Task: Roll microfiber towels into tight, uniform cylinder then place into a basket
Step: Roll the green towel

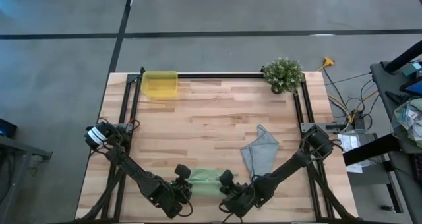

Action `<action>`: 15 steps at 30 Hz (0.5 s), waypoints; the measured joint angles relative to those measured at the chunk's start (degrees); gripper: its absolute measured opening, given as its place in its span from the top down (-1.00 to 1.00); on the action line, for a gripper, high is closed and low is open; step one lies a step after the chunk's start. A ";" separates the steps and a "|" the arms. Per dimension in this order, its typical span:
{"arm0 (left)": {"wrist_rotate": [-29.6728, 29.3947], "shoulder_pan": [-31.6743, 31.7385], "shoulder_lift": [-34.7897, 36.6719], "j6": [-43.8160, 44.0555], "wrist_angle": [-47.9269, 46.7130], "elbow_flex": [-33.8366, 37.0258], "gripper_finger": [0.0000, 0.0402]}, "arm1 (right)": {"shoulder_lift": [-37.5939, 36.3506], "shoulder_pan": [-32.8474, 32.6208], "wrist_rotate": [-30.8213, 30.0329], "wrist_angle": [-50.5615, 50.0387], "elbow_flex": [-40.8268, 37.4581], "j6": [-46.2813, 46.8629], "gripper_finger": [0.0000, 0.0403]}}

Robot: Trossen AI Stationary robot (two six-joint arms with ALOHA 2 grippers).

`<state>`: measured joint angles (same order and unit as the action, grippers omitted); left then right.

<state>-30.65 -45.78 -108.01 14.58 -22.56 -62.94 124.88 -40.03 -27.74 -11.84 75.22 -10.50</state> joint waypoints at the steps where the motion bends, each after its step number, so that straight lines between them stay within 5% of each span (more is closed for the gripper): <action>1: -0.02 0.00 0.03 0.03 -0.44 -0.05 0.80 | -0.02 0.02 0.10 0.00 0.00 0.02 0.96; 15: -6.93 -0.82 2.97 -5.93 -4.14 -2.56 0.28 | -0.15 1.19 4.14 0.26 -0.04 2.14 0.96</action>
<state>-37.58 -46.60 -105.04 8.65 -26.70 -65.50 124.73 -38.84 -23.60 -11.57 75.18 -8.36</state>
